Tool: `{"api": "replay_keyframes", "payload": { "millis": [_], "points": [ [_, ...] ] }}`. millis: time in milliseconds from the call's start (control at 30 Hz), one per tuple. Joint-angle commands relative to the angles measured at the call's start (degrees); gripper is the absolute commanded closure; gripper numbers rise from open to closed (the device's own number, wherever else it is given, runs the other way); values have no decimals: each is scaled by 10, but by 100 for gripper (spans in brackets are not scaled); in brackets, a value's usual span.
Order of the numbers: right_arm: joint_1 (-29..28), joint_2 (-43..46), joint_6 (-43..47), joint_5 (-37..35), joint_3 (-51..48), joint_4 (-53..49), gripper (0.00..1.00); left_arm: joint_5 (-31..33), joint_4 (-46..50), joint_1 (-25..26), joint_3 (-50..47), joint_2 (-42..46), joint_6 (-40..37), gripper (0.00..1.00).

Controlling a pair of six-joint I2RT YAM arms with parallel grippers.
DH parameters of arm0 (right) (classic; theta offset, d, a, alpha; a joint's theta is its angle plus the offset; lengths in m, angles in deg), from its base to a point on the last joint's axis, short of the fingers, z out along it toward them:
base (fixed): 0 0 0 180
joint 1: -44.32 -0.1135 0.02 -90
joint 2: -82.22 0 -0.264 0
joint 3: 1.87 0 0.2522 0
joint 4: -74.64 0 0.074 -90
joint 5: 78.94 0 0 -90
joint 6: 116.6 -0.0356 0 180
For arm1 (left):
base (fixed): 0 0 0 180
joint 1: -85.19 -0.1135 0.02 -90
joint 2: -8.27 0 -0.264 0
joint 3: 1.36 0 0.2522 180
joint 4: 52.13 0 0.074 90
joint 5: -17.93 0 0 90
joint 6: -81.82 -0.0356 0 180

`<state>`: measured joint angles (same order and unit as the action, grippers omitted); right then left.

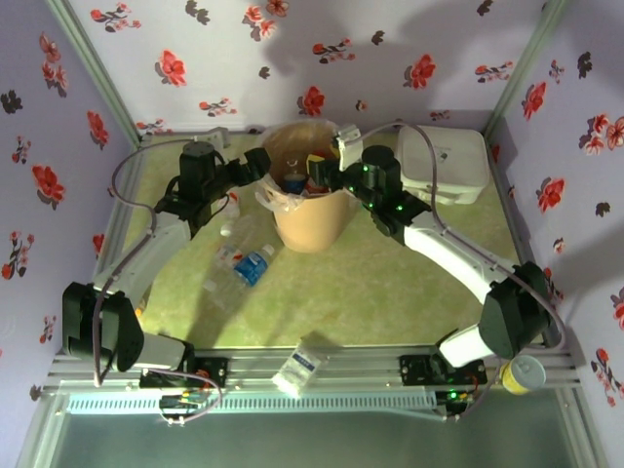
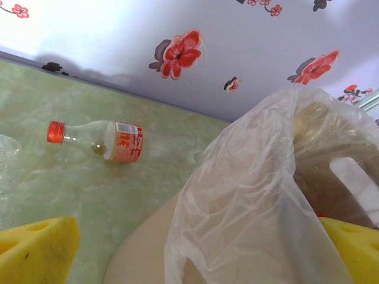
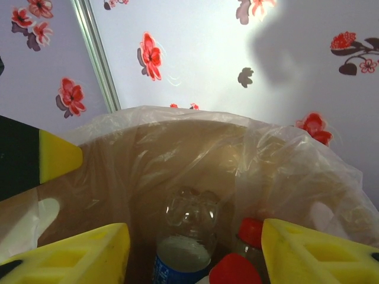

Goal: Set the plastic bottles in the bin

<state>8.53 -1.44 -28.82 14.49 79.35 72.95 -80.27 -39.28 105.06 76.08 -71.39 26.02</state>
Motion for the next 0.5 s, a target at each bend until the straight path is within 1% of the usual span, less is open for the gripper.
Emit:
{"api": "replay_keyframes", "payload": {
  "millis": [0,133,233,333,467],
  "points": [
    [0,26,-21,-10,33,-33,35,-6,-1,1,-7,-9,-2,1],
    [1,53,-29,-50,57,-62,33,-6,-1,1,-7,-9,-3,1],
    [1,67,-41,-109,80,-115,24,-7,0,1,-6,-8,-3,1],
    [8,79,-74,-182,101,-178,24,-6,0,1,-6,-7,-4,1],
    [32,95,-152,-243,95,-221,24,-7,-2,1,-7,-8,-4,1]
  ]
}}
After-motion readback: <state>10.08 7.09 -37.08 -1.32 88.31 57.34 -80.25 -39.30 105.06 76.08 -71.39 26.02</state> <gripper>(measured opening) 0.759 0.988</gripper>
